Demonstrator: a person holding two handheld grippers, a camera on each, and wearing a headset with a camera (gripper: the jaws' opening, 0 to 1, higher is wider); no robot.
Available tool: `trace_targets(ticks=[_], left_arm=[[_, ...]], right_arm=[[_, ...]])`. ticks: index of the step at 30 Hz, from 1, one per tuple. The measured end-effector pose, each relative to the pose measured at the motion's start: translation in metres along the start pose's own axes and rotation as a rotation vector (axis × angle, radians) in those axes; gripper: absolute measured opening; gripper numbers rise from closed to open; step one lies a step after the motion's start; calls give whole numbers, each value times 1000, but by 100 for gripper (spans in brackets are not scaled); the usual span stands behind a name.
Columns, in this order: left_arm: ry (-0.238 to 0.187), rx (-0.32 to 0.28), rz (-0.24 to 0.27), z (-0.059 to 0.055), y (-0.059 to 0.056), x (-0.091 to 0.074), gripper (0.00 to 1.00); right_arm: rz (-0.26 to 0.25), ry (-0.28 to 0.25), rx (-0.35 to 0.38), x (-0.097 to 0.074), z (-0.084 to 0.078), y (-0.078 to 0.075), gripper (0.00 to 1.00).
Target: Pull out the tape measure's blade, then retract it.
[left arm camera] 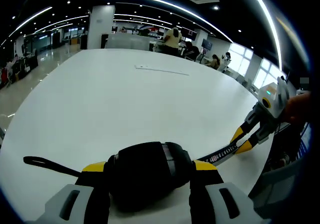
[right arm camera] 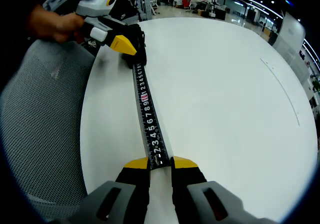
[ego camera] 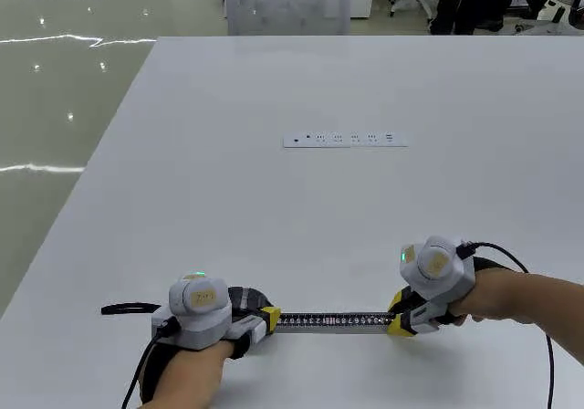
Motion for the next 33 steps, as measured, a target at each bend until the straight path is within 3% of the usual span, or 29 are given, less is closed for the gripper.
trace_targets(ticks=[33], left_arm=[[5,-8,-12,1,0,0,61]], right_arm=[[3,-48,-2,18,19,5,14]])
Point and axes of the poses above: the centre of the closed fingertips' face, and the gripper's own axes: x roughly forward along the fingers, y roughly to its left, z roughly out of its top, the point moved 2 cm from there along -x, roughly backward along the fingers, and after that the axes turned 11 degrees about -y, right-handed, at the moved point
